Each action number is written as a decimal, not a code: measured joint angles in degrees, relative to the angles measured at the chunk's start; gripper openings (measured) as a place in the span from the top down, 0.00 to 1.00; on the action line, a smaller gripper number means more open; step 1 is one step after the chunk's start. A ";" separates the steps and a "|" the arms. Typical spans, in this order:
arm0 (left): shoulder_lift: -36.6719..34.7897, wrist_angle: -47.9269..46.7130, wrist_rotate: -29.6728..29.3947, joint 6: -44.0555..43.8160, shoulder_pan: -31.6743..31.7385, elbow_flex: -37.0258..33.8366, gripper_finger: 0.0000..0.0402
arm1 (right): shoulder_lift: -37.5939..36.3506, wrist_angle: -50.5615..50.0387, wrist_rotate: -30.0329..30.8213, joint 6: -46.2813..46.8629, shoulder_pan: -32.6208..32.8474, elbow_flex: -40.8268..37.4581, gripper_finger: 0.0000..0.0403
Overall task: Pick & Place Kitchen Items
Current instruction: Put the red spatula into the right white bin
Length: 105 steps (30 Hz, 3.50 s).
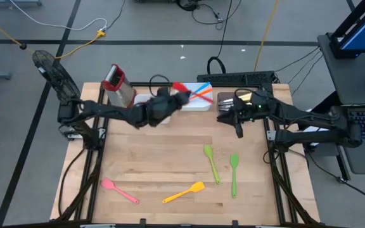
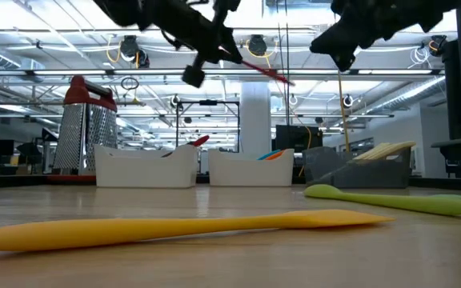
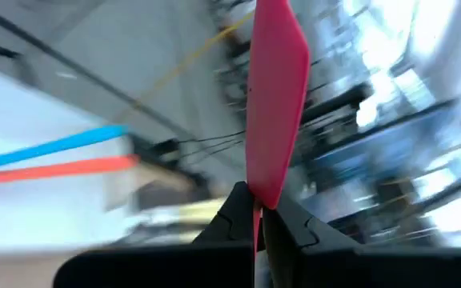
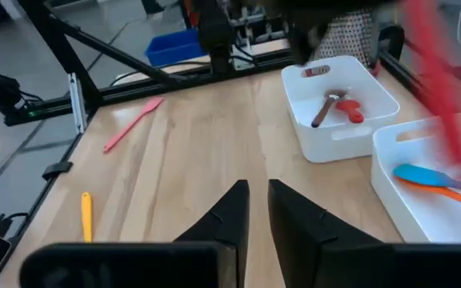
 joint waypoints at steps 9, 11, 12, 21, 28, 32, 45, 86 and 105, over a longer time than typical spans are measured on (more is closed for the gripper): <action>13.17 25.66 11.19 -10.57 9.69 -0.09 1.00 | -6.53 1.27 0.22 0.75 -5.19 -5.25 0.92; 15.94 29.26 10.68 -14.38 10.01 -0.05 1.00 | -7.58 1.19 0.19 0.75 -6.76 -6.10 0.92; 17.06 30.27 10.11 -15.79 9.96 -0.05 1.00 | -7.98 1.15 0.20 0.79 -7.48 -6.42 0.92; 22.94 35.74 6.85 -26.59 8.12 0.24 1.00 | -9.04 1.00 -0.01 3.32 -11.75 -8.20 0.93; 25.01 33.77 -2.36 -30.60 4.58 4.49 1.00 | -9.15 0.78 -1.30 3.13 -11.95 -8.54 0.94; 25.28 24.27 -5.94 -33.76 3.42 7.04 1.00 | -9.35 -0.05 -6.96 2.66 -11.95 -8.54 0.94; 25.37 10.65 -21.42 -45.39 -0.99 9.40 1.00 | -12.35 -4.17 -9.25 -0.77 -11.93 -8.54 0.94; 38.55 12.93 -14.82 -57.37 2.21 23.54 0.99 | -13.11 -11.28 -9.10 -5.03 -11.95 -8.54 0.95; 38.55 3.21 -23.57 -72.49 1.44 23.49 0.93 | -14.38 -12.18 -9.08 -5.28 -11.95 -8.54 0.95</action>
